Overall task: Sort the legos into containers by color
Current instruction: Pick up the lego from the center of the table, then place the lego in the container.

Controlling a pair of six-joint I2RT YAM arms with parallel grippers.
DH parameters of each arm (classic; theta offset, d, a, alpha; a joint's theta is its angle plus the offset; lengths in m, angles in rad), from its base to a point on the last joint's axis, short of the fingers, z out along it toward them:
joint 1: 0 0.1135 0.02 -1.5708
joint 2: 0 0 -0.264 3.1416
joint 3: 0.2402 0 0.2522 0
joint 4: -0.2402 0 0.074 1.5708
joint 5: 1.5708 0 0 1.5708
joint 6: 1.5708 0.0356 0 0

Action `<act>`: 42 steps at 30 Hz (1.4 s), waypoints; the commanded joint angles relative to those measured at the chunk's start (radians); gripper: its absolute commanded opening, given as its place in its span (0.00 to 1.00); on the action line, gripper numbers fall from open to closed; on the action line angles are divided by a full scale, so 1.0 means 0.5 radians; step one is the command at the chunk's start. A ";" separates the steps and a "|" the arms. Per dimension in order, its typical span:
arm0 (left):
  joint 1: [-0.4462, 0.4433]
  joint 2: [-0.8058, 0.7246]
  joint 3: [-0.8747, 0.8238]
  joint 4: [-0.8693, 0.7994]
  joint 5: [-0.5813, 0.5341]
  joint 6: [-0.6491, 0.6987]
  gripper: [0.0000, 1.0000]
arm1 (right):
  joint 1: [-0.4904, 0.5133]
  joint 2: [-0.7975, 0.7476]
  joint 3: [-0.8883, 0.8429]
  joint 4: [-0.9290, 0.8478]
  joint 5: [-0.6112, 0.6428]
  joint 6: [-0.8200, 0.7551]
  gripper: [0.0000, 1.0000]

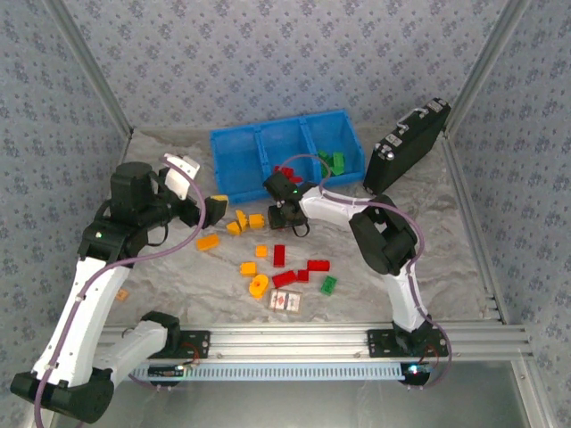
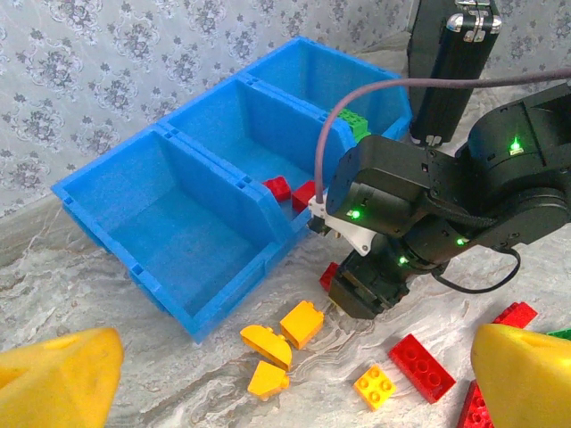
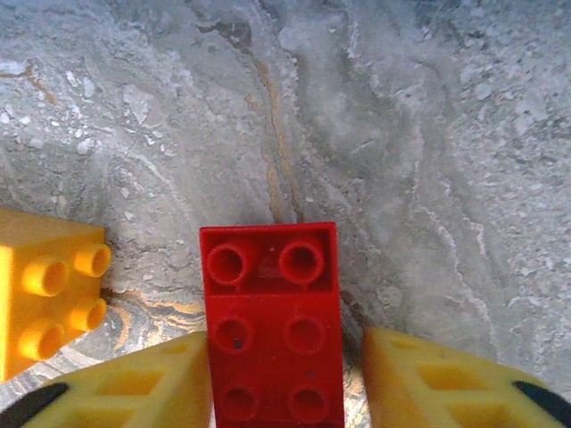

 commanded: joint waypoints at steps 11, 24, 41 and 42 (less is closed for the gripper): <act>-0.014 -0.010 -0.010 0.071 0.010 -0.036 1.00 | -0.085 -0.066 0.071 -0.098 0.009 -0.094 0.27; -0.066 -0.051 -0.190 0.283 -0.376 -0.022 1.00 | -0.281 -0.159 0.439 -0.110 0.093 -0.268 0.26; -0.194 0.267 -0.009 0.129 -0.616 0.003 1.00 | -0.410 0.467 1.085 0.036 0.030 -0.261 0.39; -0.200 0.279 0.000 0.118 -0.625 0.014 1.00 | -0.409 0.458 1.070 0.049 0.029 -0.258 0.40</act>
